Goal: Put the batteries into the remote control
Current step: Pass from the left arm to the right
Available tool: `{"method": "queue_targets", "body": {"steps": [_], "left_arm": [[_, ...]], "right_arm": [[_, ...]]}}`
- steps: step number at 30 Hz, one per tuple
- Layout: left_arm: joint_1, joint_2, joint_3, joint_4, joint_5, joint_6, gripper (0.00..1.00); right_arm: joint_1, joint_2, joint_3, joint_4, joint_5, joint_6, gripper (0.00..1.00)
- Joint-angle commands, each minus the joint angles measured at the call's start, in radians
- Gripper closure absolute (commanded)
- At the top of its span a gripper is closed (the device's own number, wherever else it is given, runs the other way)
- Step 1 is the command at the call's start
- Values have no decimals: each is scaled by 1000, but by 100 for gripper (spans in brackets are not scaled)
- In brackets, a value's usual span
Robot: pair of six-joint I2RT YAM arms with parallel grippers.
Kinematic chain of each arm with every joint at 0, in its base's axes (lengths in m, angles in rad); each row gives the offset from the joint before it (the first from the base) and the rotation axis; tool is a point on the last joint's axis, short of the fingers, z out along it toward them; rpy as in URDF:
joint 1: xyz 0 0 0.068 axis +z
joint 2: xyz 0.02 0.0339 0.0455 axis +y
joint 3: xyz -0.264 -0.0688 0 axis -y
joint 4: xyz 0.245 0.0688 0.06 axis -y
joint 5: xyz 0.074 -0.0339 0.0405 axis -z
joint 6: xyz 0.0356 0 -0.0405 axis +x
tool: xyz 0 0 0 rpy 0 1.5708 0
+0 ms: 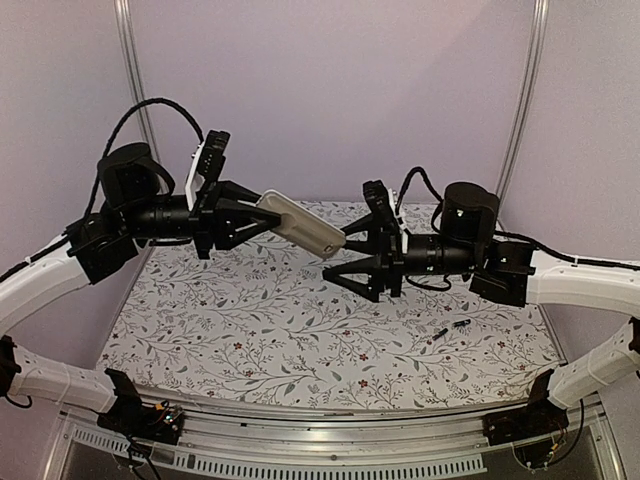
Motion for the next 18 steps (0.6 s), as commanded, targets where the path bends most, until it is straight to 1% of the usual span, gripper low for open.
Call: {"method": "queue_targets", "body": {"steps": [1, 3, 4, 5, 7, 11, 12, 13, 14, 15, 16, 17, 18], "left_arm": [[-1, 11, -24, 73, 27, -64, 100], [-2, 8, -31, 81, 36, -67, 100], [-3, 7, -35, 83, 36, -67, 100], [-3, 5, -38, 85, 34, -68, 100], [-3, 3, -43, 88, 28, -59, 100], [2, -10, -57, 63, 8, 2, 100], [8, -16, -62, 37, -5, 39, 100], [15, -23, -69, 9, -21, 98, 97], [25, -31, -76, -54, -43, 161, 77], [36, -40, -81, -100, -54, 226, 45], [50, -48, -86, -139, -63, 302, 21], [59, -57, -86, -175, -81, 367, 7], [67, -63, -85, -199, -101, 417, 3]], "right_arm": [[0, 37, 33, 88, -79, 62, 37], [-1, 41, 39, 95, -85, 58, 54], [-1, 42, 43, 95, -91, 56, 64], [-1, 43, 47, 95, -100, 54, 77], [-2, 45, 49, 92, -108, 51, 99], [-4, 28, 44, 76, -108, 42, 100], [-4, 19, 45, 56, -102, 42, 100], [-5, 12, 52, 26, -89, 9, 100], [-4, 2, 57, -10, -71, -6, 100], [-4, -3, 64, -55, -43, -22, 100], [-4, -7, 74, -103, -12, -48, 100], [-4, -9, 86, -183, 22, -64, 100], [-4, -7, 103, -243, 54, -86, 100]]}}
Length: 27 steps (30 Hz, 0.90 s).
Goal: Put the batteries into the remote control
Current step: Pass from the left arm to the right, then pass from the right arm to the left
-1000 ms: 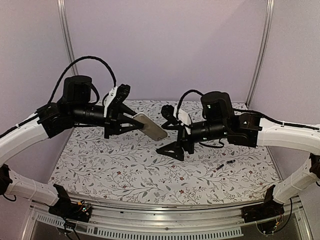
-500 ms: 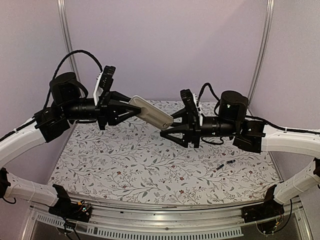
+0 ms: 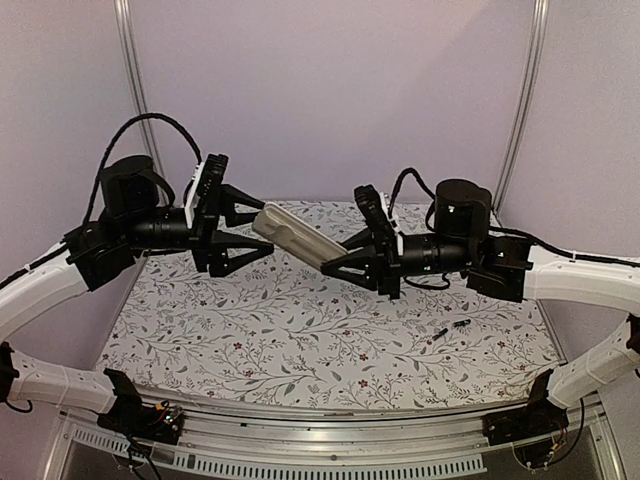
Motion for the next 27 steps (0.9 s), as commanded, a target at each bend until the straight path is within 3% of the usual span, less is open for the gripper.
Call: {"method": "queue_targets", "body": {"steps": [1, 10, 14, 21, 26, 27], "left_arm": [[54, -34, -14, -186, -130, 334, 2], [52, 19, 116, -460, -255, 783, 8], [2, 48, 149, -520, -262, 761, 11], [-40, 100, 131, -572, -270, 692, 27], [-77, 124, 133, -566, -251, 658, 29], [-84, 125, 133, -560, -257, 658, 34]], "right_arm": [[-3, -30, 88, -280, 161, -76, 100], [42, 111, 368, -842, 324, -246, 100], [69, 199, 474, -971, 325, -291, 100], [97, 202, 519, -923, 320, -331, 100], [111, 229, 572, -941, 349, -367, 100], [112, 241, 581, -947, 351, -371, 100]]}}
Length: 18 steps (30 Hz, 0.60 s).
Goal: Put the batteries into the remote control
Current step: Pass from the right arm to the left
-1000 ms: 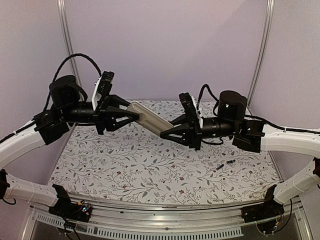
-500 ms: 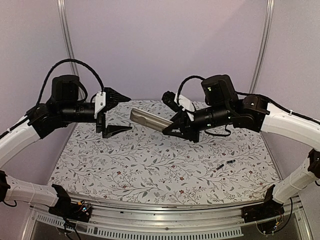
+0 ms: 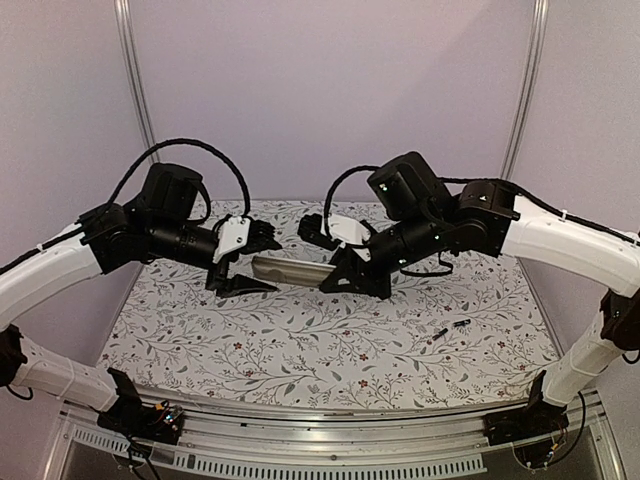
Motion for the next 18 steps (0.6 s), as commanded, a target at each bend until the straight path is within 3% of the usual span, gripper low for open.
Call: {"method": "queue_targets", "body": {"steps": [1, 5, 8, 10, 11, 15, 18], "left_arm": [[-39, 10, 1, -14, -3, -28, 40], [-40, 5, -9, 11, -26, -29, 70], [-40, -3, -9, 18, -22, -37, 97], [-41, -10, -9, 23, -10, -52, 100], [-40, -14, -12, 32, -3, -63, 100], [-33, -50, -47, 135, 3, -172, 100], [-4, -138, -144, 364, 66, -365, 100]], "right_arm": [[15, 30, 71, -19, 27, -45, 100], [19, 22, 64, 3, 32, -58, 100], [18, 4, 44, 21, 53, -69, 100], [18, -8, 31, 32, 64, -73, 98], [19, -12, 22, 46, 73, -72, 90], [17, -78, -72, 184, 113, -31, 5], [-24, -230, -295, 507, -2, 37, 1]]}}
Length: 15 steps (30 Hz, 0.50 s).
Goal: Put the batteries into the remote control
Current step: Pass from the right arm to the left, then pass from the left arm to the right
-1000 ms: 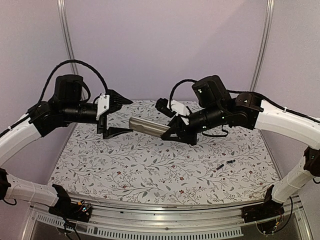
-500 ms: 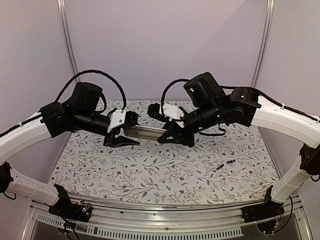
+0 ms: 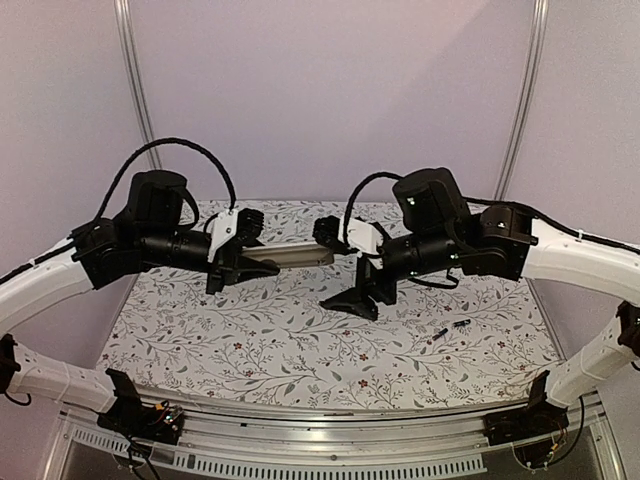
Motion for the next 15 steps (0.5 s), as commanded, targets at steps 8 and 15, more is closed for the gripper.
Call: {"method": "queue_targets", "body": {"steps": [8, 15], "left_arm": [[8, -128, -221, 673, 219, -670, 100], [-6, -115, -254, 717, 209, -675, 100]], "right_arm": [[-74, -256, -430, 956, -321, 452, 10], [-75, -190, -393, 1022, -386, 556, 35]]}}
